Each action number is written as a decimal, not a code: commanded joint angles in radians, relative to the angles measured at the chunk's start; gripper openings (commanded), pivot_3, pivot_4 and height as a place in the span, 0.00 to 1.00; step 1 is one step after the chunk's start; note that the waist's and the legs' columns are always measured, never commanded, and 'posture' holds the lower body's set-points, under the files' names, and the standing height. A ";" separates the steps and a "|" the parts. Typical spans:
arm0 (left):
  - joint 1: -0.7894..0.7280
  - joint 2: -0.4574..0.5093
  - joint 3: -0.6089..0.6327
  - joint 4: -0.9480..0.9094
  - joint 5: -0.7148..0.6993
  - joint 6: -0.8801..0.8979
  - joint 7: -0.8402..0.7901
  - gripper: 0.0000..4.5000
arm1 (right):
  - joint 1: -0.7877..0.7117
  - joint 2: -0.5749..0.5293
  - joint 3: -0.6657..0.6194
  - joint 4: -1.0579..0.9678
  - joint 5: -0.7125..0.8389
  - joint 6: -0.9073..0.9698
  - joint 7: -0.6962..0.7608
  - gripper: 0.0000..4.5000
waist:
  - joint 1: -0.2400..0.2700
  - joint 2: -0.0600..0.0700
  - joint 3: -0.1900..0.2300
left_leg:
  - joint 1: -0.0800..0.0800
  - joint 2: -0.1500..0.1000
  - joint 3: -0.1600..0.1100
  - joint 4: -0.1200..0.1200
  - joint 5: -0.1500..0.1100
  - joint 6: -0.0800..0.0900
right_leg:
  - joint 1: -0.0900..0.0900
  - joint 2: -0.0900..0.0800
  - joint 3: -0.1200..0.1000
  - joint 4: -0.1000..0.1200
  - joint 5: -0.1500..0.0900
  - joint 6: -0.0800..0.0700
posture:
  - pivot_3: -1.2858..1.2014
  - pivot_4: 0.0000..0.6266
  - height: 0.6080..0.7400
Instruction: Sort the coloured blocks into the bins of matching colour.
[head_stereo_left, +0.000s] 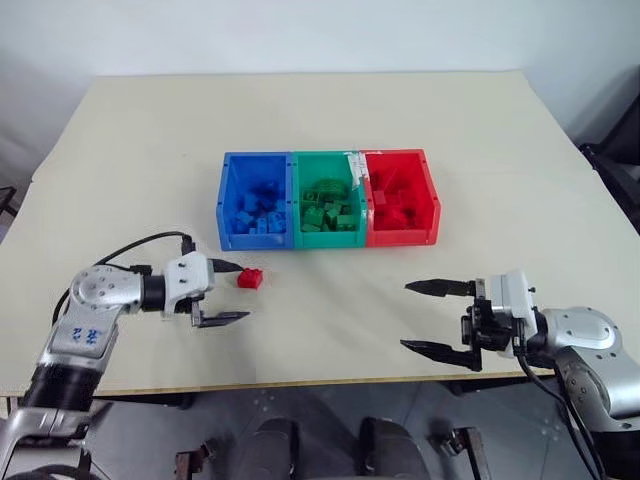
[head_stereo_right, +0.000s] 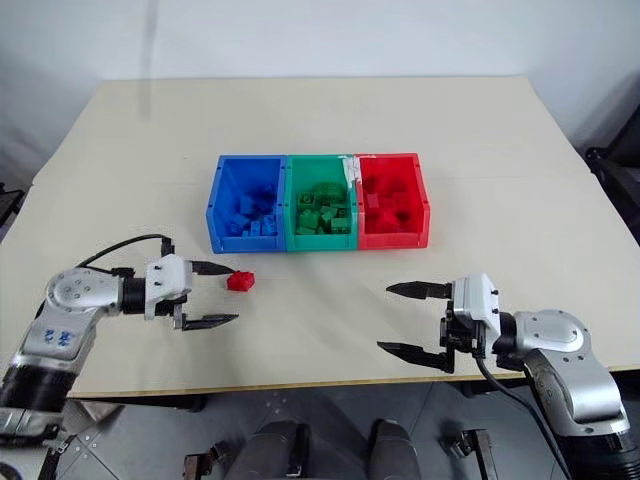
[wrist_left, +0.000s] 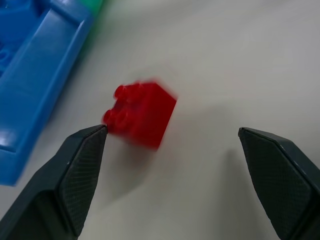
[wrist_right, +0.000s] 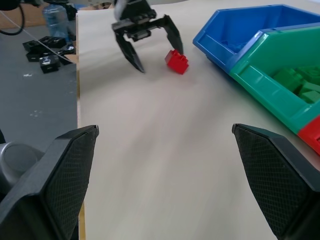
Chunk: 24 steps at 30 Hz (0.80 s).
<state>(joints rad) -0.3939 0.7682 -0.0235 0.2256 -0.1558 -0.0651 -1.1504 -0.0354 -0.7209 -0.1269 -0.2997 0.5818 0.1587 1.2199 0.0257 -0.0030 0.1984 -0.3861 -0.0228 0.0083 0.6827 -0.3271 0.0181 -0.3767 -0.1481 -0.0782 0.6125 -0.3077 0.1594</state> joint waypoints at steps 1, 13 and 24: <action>-0.045 -0.021 -0.010 0.044 -0.010 -0.015 -0.014 0.99 | 0.038 -0.012 -0.043 -0.068 0.027 0.009 -0.024 1.00 | -0.001 0.000 0.000 | 0.000 0.000 0.000 0.000 0.000 0.000 | 0.000 0.000 0.000 0.000 0.000 0.000 | 0.52 0.24 1.00; -0.134 -0.024 -0.068 0.147 0.024 0.042 -0.089 0.90 | 0.057 -0.008 -0.041 -0.098 0.024 0.014 -0.062 1.00 | 0.000 0.000 0.000 | 0.000 0.000 0.000 0.001 0.000 0.000 | 0.000 0.000 0.000 0.000 0.000 0.000 | 0.52 0.24 1.00; -0.126 -0.071 -0.029 0.128 -0.071 0.056 -0.138 0.37 | 0.087 -0.009 -0.062 -0.110 0.023 0.011 -0.081 1.00 | 0.001 0.000 0.000 | 0.000 0.001 -0.001 0.001 0.000 0.001 | 0.000 0.000 0.000 0.001 0.000 0.000 | 0.52 0.24 1.00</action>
<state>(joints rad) -0.5225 0.6991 -0.0810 0.3727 -0.1895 -0.0133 -1.2795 0.0460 -0.7229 -0.1549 -0.3744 0.5854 0.1761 1.1444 0.0265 -0.0032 0.1984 -0.3864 -0.0217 0.0075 0.6836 -0.3268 0.0187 -0.3767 -0.1484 -0.0784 0.6134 -0.3077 0.1595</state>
